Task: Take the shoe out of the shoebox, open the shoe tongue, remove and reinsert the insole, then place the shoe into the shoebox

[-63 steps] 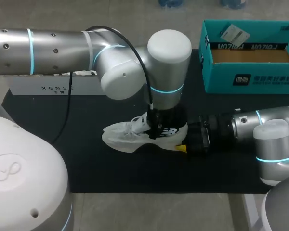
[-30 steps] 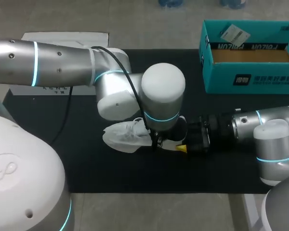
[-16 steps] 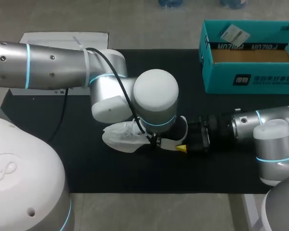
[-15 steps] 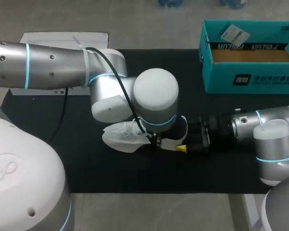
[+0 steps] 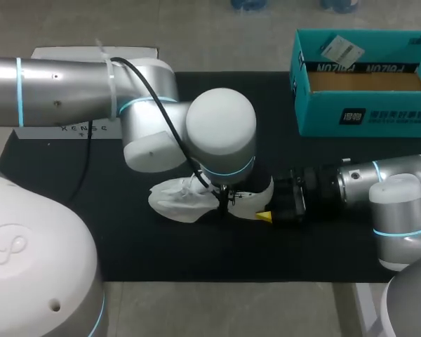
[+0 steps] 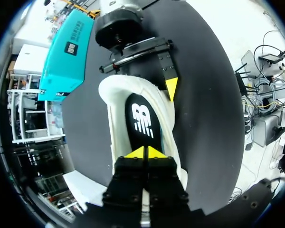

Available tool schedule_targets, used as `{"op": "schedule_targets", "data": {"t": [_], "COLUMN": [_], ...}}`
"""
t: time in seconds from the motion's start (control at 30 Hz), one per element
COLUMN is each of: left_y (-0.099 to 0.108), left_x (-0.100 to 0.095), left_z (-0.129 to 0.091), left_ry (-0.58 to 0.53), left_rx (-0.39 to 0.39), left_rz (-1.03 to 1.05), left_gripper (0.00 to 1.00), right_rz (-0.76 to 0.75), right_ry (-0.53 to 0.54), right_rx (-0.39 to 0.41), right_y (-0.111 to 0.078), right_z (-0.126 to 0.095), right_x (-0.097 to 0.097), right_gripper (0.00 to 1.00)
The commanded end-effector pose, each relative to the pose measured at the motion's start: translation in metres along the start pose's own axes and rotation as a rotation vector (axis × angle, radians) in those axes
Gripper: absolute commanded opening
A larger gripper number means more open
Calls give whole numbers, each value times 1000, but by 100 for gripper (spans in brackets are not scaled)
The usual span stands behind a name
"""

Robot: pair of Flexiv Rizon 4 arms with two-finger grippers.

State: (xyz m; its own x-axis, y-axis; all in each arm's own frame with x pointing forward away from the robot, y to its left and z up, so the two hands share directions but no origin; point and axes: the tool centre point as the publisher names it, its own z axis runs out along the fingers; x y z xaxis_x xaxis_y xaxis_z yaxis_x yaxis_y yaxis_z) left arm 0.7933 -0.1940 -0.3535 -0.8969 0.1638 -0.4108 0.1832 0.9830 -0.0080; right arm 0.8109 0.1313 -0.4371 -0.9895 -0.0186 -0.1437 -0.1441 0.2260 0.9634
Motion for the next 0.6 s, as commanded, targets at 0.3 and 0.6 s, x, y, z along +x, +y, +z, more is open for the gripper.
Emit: {"op": "schedule_targets", "data": {"t": [0.3, 0.6], "left_y": [-4, -7], "left_x": [0, -2], "left_z": [-6, -15], "left_ry": [123, 280], "left_rx": [-59, -152], "left_rz": [50, 107], "left_gripper": [0, 0], "right_rz": [1, 1], "right_ry": [0, 0], "right_rx": [2, 2], "right_y": [-7, -7], "right_z": [5, 5], "right_x": [2, 2], "right_gripper": [0, 0]}}
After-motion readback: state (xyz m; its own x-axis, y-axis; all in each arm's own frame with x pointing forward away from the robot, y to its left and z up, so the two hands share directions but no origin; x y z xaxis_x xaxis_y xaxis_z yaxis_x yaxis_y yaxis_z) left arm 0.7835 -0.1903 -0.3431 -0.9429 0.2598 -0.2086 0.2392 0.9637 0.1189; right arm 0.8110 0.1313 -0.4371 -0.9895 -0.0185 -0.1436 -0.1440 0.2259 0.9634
